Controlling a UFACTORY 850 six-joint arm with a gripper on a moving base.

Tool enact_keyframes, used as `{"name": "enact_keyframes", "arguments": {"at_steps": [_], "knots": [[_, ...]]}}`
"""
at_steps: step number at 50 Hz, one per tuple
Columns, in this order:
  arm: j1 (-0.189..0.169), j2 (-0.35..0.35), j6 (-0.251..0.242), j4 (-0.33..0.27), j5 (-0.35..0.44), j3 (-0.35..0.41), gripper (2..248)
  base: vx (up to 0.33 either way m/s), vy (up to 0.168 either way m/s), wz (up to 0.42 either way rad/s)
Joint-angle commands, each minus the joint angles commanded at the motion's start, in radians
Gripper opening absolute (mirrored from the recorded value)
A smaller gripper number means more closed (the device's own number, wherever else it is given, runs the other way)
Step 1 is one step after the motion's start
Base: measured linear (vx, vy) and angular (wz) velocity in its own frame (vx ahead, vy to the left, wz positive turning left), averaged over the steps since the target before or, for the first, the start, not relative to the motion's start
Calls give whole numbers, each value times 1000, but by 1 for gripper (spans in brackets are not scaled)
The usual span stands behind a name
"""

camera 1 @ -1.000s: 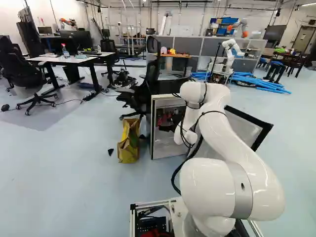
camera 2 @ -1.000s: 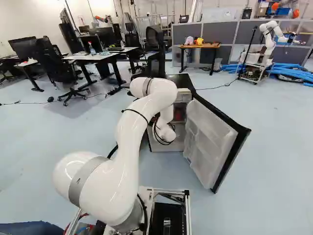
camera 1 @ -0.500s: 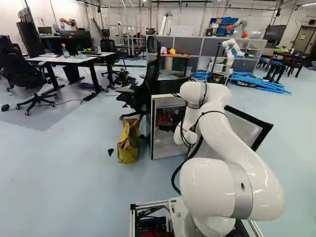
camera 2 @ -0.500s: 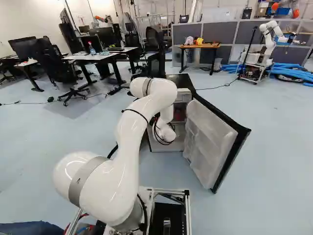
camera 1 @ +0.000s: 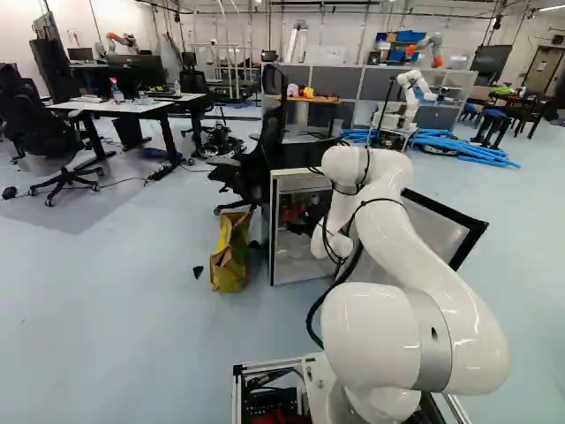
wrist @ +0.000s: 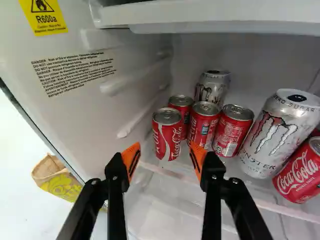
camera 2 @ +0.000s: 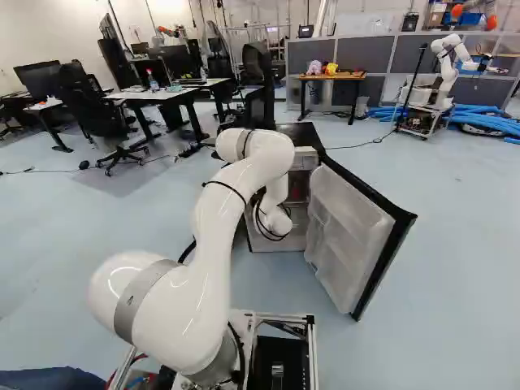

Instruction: Grab a drink from the fridge

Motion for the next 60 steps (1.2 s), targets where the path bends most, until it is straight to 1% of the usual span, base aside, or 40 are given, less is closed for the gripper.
{"name": "enact_keyframes", "arguments": {"at_steps": [3, 4, 8, 9, 14, 15, 24, 25, 30, 31, 60], "knots": [[0, 0, 0, 0, 0, 0, 154, 0, 0, 0], [0, 0, 0, 0, 0, -1, 142, 0, 0, 0], [0, 0, 0, 0, 0, -1, 142, 0, 0, 0], [0, 0, 0, 0, 0, -1, 129, 0, 0, 0], [0, 0, 0, 0, 0, -1, 129, 0, 0, 0], [0, 0, 0, 0, 0, -1, 117, 0, 0, 0], [0, 0, 0, 0, 0, -1, 119, 0, 0, 0], [0, 0, 0, 0, 0, -1, 131, 0, 0, 0], [0, 0, 0, 0, 0, -1, 131, 0, 0, 0], [0, 0, 0, 0, 0, -1, 138, 0, 0, 0], [1, -5, 0, 0, 0, -10, 136, 0, 0, 0]]}}
